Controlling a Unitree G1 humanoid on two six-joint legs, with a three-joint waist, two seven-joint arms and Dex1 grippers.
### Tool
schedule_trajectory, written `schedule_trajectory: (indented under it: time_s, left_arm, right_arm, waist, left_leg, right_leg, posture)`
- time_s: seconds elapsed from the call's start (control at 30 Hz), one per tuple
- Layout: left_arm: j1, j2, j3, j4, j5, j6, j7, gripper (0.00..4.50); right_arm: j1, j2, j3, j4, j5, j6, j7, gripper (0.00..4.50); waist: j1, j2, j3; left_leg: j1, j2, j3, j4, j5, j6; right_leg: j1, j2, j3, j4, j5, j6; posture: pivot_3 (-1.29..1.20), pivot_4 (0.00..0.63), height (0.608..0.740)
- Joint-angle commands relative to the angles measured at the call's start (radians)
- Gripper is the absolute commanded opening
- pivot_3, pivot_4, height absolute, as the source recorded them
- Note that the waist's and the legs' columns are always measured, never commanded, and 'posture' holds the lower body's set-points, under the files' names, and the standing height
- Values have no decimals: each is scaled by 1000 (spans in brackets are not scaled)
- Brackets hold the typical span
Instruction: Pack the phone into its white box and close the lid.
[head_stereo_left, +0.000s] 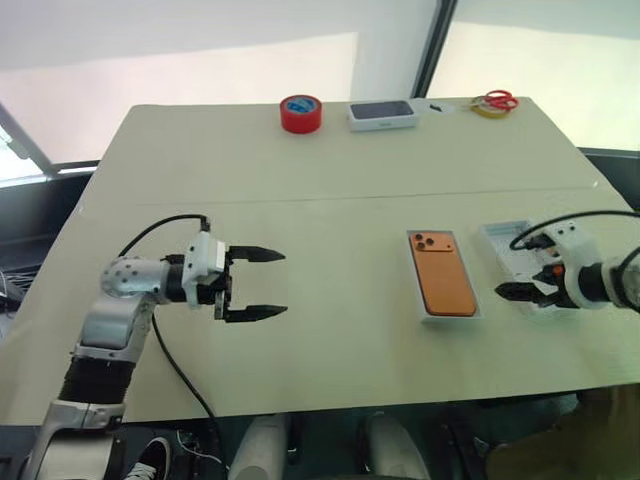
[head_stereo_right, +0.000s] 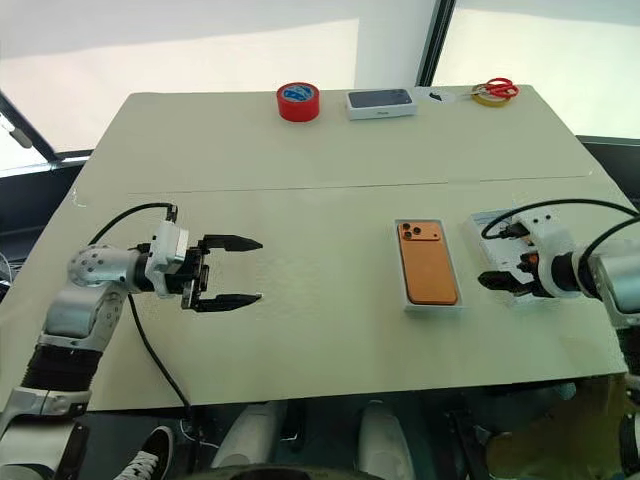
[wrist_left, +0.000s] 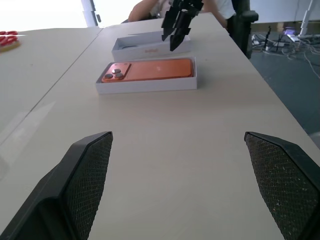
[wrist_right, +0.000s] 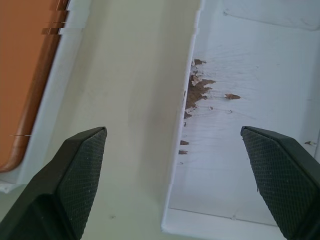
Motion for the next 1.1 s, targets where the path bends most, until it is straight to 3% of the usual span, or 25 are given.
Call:
schedule_trajectory:
  time_s: [0.03,0.23,0.37,0.57,0.67,0.8,0.97,1.0,1.1]
  left_arm:
    - [12,11,-4,-35,-5,-37,-4,4434]
    - [33,9,-4,-61,-11,-34,26,4434]
    - [55,9,-3,-80,-13,-27,47,4500]
    - [73,2,-5,-94,-5,-27,93,4500]
    - [58,2,-6,-89,-26,5,104,4500]
    - [37,-5,-8,-67,-36,33,110,3223]
    - [36,-22,-10,-72,-53,71,134,754]
    - [36,-27,-11,-74,-54,77,141,96]
    - [31,-54,-15,-67,-38,84,190,41]
  right_arm:
    - [-67,-17,64,21,12,46,23,4488]
    - [-148,2,146,100,-2,43,24,4488]
    - [-184,15,177,151,-16,19,19,3277]
    - [-160,28,198,185,-39,-14,4,148]
    - [-146,33,188,181,-39,-15,1,61]
    - [-163,45,171,203,-49,-29,-17,0]
    - [-229,93,70,252,-71,-139,-104,0]
    - [-236,108,41,255,-74,-194,-127,0]
    - [-252,212,-120,199,0,-289,-182,0]
  waist:
    - [0,0,0]
    - [1,0,0]
    - [-2,0,0]
    - [0,1,0]
    - [-1,1,0]
    - [-1,1,0]
    - [-4,1,0]
    - [-5,1,0]
    - [-1,1,0]
  left_leg:
    - [0,0,0,0,0,0]
    - [-4,0,1,-1,0,0]
    - [-3,0,2,0,0,0]
    - [-3,0,2,0,0,0]
    - [-2,0,2,0,0,0]
    - [-1,0,2,0,0,0]
    - [1,0,2,0,0,0]
    - [1,0,3,0,0,0]
    - [-1,0,3,0,0,0]
  right_leg:
    - [0,0,0,0,0,0]
    - [-4,0,0,0,0,0]
    - [-4,0,0,0,0,0]
    - [-4,0,0,0,0,0]
    - [-3,0,0,0,0,0]
    - [-2,0,0,0,0,0]
    - [-1,0,0,0,0,0]
    - [-1,0,0,0,0,0]
    - [-1,0,0,2,2,3]
  posture:
    - [0,150,738]
    - [0,150,738]
    - [0,150,738]
    - [0,150,738]
    - [0,150,738]
    - [0,150,738]
    - [0,150,738]
    - [0,150,738]
    - [0,150,738]
